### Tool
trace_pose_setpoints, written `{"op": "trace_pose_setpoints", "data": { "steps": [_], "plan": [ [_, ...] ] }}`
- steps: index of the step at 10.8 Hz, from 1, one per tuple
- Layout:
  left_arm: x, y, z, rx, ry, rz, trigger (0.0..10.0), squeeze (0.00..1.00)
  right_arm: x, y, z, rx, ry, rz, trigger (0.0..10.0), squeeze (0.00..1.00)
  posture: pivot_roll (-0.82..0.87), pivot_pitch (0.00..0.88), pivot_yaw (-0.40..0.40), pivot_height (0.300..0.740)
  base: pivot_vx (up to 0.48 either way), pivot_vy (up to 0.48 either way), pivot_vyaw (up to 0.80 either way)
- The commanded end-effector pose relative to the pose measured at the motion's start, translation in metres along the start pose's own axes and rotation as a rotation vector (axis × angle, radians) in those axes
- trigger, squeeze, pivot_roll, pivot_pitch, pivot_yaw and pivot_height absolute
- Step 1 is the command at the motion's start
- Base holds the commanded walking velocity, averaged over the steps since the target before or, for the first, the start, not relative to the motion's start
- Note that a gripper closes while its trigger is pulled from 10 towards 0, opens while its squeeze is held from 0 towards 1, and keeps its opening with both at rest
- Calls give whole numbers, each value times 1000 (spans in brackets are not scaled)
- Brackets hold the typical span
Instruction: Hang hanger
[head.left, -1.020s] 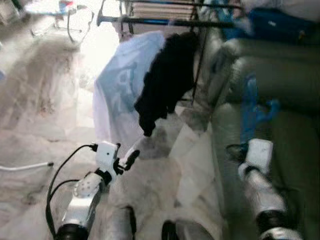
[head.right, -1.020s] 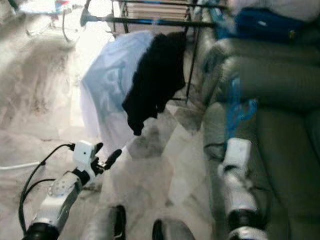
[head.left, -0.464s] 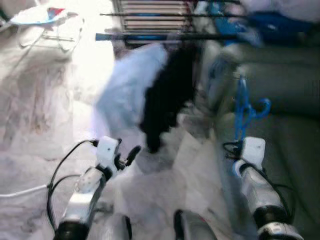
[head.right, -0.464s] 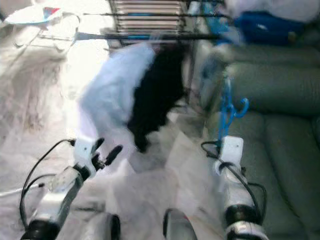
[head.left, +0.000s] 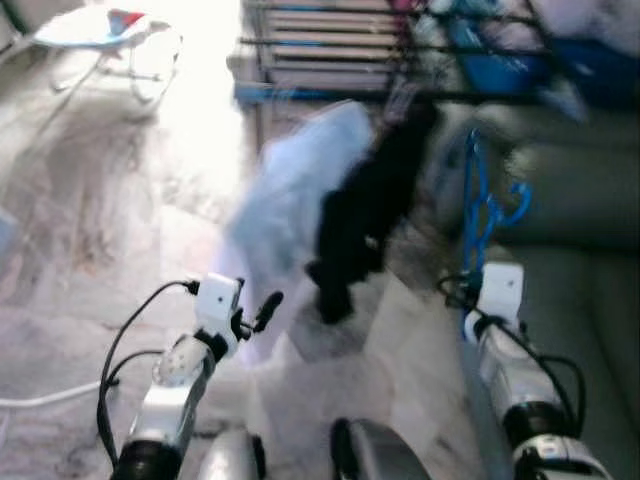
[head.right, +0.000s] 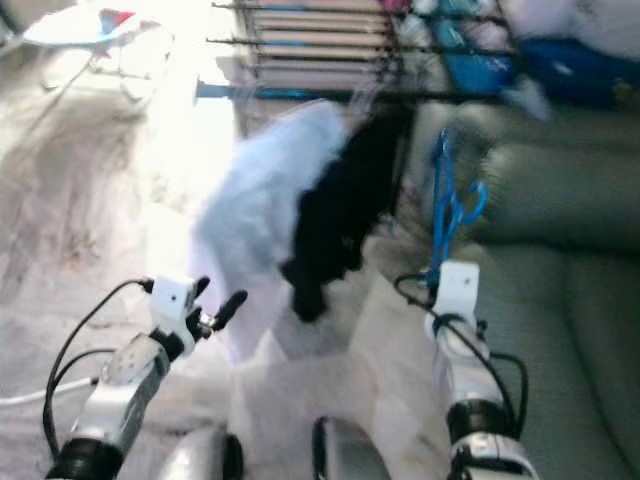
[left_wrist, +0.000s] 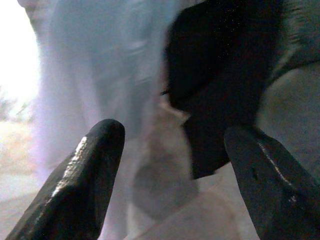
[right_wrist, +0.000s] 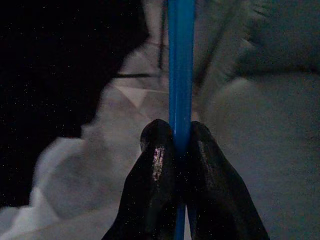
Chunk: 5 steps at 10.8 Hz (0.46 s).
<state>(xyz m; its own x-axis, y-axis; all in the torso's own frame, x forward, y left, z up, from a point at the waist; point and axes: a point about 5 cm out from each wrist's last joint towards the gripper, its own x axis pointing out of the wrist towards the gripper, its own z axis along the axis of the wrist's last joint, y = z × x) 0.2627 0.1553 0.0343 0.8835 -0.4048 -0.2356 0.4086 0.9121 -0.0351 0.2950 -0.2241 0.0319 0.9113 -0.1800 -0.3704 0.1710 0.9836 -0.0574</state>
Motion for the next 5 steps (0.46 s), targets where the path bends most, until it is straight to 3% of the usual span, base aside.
{"op": "trace_pose_setpoints", "data": {
  "steps": [1, 4, 5],
  "plan": [
    [-2, -1, -5, -3, 21, 1, 10000, 0, 0, -1, 4, -7, -21, -4, 10000, 0, -26, 187, -61, 740, 450, 0, 0],
    [1, -3, -3, 9, 5, -3, 10000, 0, -2, -15, 20, 0, -148, -82, 10000, 0, -30, 183, -61, 740, 456, 0, 0],
    [1, -3, -1, 9, -8, 0, 10000, 0, -3, -20, 25, 13, -183, -117, 10000, 0, -30, 182, -64, 740, 0, 0, 0]
  ]
}}
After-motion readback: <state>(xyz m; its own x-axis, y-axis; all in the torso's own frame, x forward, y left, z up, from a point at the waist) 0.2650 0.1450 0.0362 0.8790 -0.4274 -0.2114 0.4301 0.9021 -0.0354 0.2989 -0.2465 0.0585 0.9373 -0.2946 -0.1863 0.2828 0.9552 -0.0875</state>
